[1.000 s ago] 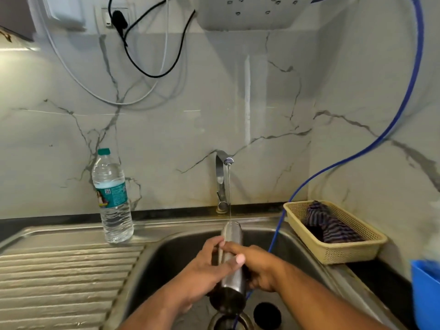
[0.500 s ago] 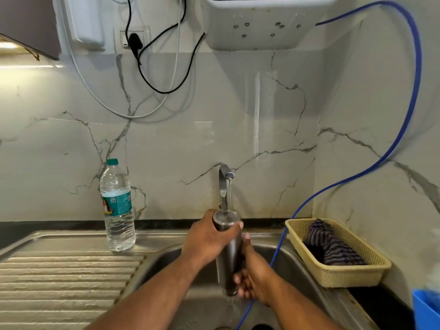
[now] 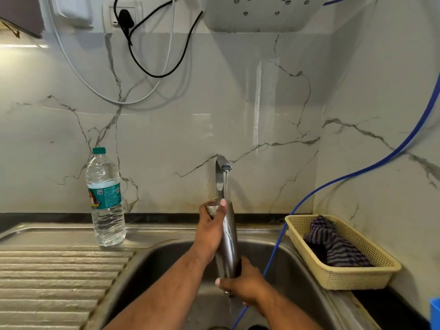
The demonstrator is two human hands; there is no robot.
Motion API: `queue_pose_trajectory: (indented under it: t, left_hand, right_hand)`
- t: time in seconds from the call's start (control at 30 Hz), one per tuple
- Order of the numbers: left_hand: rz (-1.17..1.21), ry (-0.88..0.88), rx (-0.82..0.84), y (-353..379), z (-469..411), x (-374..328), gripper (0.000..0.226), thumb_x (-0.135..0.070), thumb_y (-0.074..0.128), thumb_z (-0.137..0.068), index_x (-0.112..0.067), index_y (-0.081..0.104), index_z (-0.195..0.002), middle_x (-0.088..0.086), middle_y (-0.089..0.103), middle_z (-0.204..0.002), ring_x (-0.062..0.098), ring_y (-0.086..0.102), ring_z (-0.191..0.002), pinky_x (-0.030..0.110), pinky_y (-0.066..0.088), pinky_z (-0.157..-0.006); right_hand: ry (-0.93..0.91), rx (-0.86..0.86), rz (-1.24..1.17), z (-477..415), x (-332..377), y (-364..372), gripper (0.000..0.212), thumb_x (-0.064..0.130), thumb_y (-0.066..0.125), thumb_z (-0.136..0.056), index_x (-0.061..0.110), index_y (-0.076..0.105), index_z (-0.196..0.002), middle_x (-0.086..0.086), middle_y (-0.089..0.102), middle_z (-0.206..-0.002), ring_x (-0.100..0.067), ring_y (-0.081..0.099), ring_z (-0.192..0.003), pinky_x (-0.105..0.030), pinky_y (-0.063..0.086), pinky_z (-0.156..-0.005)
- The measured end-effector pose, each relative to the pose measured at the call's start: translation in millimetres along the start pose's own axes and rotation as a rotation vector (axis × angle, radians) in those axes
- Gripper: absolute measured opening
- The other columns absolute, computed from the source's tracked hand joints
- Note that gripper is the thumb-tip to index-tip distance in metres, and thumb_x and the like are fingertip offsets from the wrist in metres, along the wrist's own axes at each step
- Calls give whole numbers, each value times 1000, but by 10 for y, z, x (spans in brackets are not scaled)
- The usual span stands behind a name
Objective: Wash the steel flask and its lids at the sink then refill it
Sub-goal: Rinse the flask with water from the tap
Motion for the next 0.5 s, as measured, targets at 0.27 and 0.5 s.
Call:
queue_pose_trajectory:
  t: [0.27, 0.5]
  left_hand:
    - [129, -57, 30, -46, -106, 125, 62, -62, 50, -90, -27, 39, -141, 4, 59, -124, 18, 58, -108, 30, 47, -74]
    - [-16, -8, 184, 77, -80, 199, 79, -51, 77, -80, -35, 38, -146, -1, 60, -134, 19, 60, -119, 43, 52, -101]
  right_hand:
    - [7, -22, -124, 160, 49, -114, 61, 38, 86, -80, 24, 44, -122, -1, 64, -110, -18, 70, -92, -37, 64, -74]
    - [104, 130, -315, 249, 52, 43, 43, 22, 83, -85, 23, 48, -109, -7, 70, -95, -25, 72, -85, -49, 62, -86]
Point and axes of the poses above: each hand's wrist, its own z-axis away from the middle knuckle, its own y-axis out of the palm, x = y × z, the point moved 8 cm from there along -z, towards the middle knuckle
